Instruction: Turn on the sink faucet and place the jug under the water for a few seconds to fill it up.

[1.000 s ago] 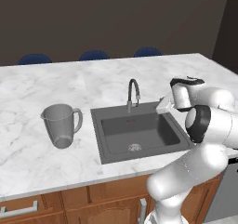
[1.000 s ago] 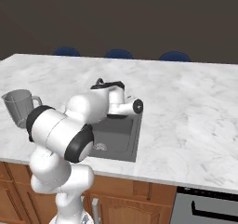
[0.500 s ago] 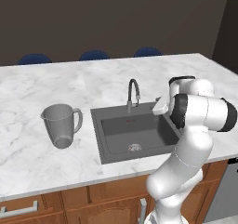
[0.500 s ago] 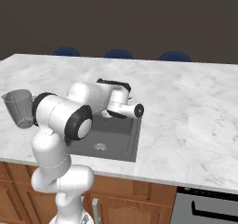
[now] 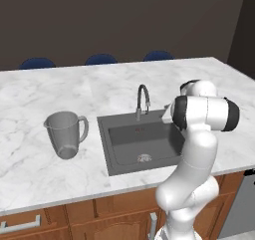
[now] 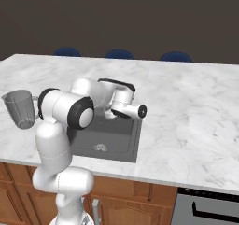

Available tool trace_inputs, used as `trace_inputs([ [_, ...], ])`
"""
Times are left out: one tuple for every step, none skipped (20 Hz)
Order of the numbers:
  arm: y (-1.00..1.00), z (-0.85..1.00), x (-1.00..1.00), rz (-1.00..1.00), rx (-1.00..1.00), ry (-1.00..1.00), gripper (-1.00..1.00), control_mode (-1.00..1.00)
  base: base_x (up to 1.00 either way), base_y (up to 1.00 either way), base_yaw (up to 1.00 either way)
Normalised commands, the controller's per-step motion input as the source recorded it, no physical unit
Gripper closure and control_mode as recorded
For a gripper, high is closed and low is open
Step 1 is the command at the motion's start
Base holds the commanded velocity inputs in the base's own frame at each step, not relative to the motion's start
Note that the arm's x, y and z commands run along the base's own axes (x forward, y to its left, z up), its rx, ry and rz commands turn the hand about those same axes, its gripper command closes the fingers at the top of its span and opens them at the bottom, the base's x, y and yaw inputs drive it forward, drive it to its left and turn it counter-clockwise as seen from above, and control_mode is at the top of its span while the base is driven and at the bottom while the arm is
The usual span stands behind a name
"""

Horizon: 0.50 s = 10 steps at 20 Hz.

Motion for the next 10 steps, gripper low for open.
trace_inputs([
  [0.09, -0.06, 0.26, 0.01, 0.00, 0.00, -1.00, -1.00, 0.00, 0.00, 0.00],
  [0.19, -0.07, 0.32, 0.00, 0.00, 0.00, -1.00, -1.00, 0.00, 0.00, 0.00],
  [0.20, -0.06, 0.34, 0.00, 0.00, 0.00, -1.00, -1.00, 0.00, 0.00, 0.00],
  [0.14, -0.06, 0.38, 0.00, 0.00, 0.00, -1.00, -1.00, 0.00, 0.00, 0.00],
  [0.16, -0.10, 0.36, 0.00, 0.00, 0.00, -1.00, -1.00, 0.00, 0.00, 0.00],
  [0.18, -0.10, 0.35, 0.00, 0.00, 0.00, -1.00, -1.00, 0.00, 0.00, 0.00],
  [0.24, -0.10, 0.41, 0.00, 0.00, 0.00, -1.00, -1.00, 0.00, 0.00, 0.00],
  [0.24, -0.14, 0.37, 0.00, 0.00, 0.00, -1.00, -1.00, 0.00, 0.00, 0.00],
  [0.24, -0.14, 0.36, 0.00, 0.00, 0.00, -1.00, -1.00, 0.00, 0.00, 0.00],
  [0.27, -0.16, 0.36, 0.00, 0.00, 0.00, -1.00, -1.00, 0.00, 0.00, 0.00],
])
